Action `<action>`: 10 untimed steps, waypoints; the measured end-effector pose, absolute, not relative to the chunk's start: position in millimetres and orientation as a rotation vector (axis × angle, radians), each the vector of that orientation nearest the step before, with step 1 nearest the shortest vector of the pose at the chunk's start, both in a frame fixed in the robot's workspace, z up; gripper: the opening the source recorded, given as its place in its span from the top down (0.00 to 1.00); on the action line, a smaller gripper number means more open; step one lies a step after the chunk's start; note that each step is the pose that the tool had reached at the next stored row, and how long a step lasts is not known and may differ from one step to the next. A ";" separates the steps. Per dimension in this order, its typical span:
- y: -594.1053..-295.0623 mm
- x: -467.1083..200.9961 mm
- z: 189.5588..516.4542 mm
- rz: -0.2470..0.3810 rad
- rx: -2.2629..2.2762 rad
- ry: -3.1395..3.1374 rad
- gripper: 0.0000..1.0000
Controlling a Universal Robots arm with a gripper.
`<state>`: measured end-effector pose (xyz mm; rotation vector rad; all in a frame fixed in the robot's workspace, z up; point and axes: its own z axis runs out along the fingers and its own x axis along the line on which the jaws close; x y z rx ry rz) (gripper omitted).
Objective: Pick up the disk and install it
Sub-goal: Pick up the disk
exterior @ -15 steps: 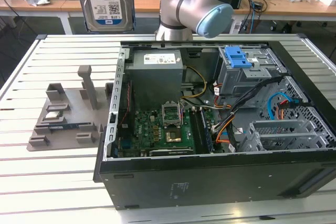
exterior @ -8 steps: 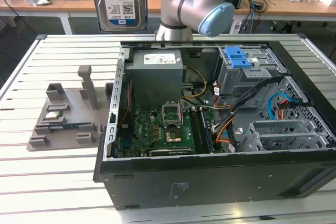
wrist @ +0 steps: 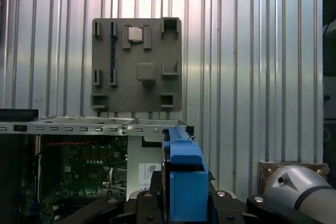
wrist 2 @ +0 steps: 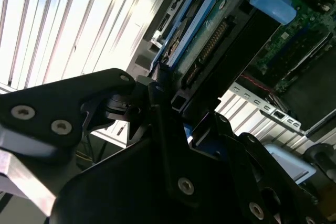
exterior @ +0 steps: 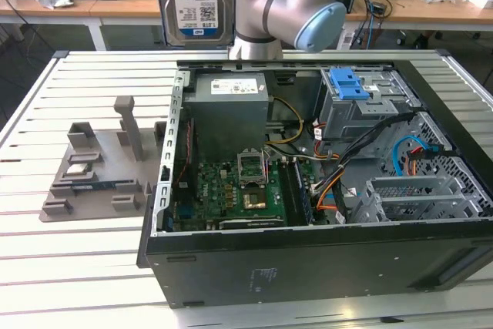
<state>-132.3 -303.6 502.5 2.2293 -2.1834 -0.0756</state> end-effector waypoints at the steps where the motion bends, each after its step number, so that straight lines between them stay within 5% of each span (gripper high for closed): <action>1: -303.6 -126.8 502.5 -0.076 2.230 -2.183 0.63; 10: -303.6 -90.2 502.5 -0.076 2.229 -2.183 0.63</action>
